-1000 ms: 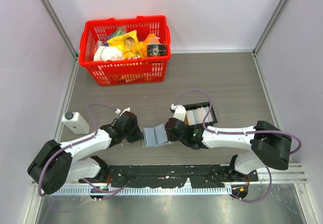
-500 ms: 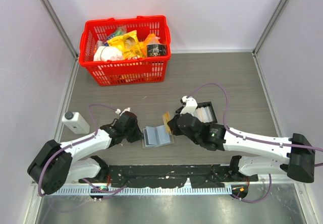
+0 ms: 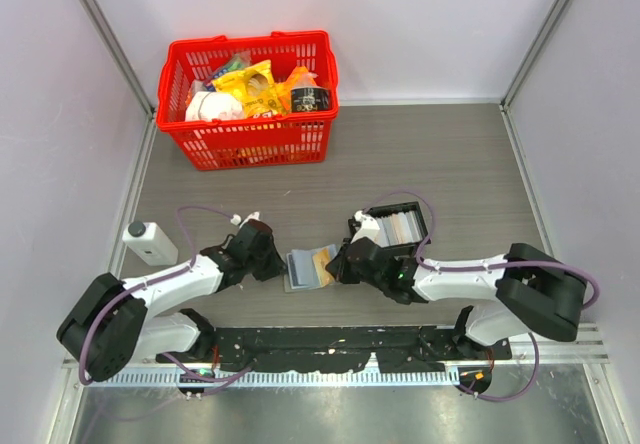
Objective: Put the credit cards into the card holder
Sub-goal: Insert the credit card into the card holder.
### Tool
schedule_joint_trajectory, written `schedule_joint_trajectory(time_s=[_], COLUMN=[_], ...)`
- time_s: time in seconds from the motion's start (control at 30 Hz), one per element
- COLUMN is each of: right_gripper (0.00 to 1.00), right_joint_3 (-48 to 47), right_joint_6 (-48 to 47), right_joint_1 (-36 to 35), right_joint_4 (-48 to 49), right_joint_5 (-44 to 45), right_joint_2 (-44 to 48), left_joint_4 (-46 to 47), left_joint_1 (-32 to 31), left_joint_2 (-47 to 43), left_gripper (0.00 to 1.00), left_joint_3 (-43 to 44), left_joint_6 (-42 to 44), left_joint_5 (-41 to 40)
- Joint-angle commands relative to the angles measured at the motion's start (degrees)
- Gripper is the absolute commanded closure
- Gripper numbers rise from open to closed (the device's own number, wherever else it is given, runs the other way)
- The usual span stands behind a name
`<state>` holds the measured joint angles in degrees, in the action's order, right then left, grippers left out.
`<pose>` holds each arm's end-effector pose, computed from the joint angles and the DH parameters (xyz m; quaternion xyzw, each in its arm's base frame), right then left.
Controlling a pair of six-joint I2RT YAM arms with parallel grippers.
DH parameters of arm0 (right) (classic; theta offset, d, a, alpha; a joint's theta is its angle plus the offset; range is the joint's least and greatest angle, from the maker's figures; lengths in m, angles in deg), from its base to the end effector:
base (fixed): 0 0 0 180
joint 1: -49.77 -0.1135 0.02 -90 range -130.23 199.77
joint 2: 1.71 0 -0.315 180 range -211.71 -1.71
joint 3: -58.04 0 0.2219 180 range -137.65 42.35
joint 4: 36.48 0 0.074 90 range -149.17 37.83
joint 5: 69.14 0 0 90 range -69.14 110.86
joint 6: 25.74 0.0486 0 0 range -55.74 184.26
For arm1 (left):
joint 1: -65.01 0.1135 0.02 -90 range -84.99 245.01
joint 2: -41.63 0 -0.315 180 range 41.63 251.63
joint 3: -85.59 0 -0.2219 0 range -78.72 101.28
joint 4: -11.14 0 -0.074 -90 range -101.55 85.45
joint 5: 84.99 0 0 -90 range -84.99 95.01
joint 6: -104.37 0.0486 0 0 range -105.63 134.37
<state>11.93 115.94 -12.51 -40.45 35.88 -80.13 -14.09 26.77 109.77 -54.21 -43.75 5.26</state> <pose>0.1236 0.2082 0.2319 -0.0229 0.8861 0.3120 0.3419 0.1351 -0.1068 0.2037 -0.1631 0.9347 -0.2368 0.2091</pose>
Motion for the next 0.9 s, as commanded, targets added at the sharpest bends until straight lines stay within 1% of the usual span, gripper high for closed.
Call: schedule_joint_trajectory(time_s=[0.0, 0.07, 0.1, 0.27, 0.3, 0.57, 0.8, 0.87], right_gripper=[0.99, 0.99, 0.99, 0.99, 0.99, 0.99, 0.99, 0.99], right_joint_3=[4.0, 5.1, 5.6, 7.3, 7.9, 7.0, 7.0, 5.6], right_joint_6=[4.7, 5.4, 6.4, 7.1, 7.3, 8.2, 9.3, 8.8], right_joint_1=[1.5, 1.5, 1.5, 2.3, 2.3, 3.2, 3.7, 3.8], right_joint_4=[15.1, 16.4, 18.7, 21.4, 23.4, 20.4, 24.2, 23.3], right_joint_5=[-5.3, -5.4, -5.4, -6.5, -7.1, -6.1, -6.9, -7.5], right_joint_2=[-3.8, -4.9, -5.3, -7.8, -7.8, -9.1, -11.5, -12.2], left_joint_4=[-1.0, -1.3, -1.2, -1.1, -1.2, -0.8, -0.5, -0.3], left_joint_1=[-0.2, -0.1, -0.1, -0.1, -0.2, -0.2, -0.1, -0.2], left_joint_2=[2.6, 3.0, 2.9, 3.1, 3.1, 4.5, 3.8, 3.7], left_gripper=[1.0, 1.0, 1.0, 1.0, 1.0, 1.0, 1.0, 1.0], left_joint_3=[-0.9, -0.8, -0.9, -1.1, -1.0, -0.3, -1.2, -1.5], left_joint_6=[0.5, 0.5, 0.3, -0.2, -0.1, 0.3, 0.2, 0.2], left_joint_5=[-1.1, -1.2, -1.3, -1.5, -1.5, -0.9, -0.8, -0.5])
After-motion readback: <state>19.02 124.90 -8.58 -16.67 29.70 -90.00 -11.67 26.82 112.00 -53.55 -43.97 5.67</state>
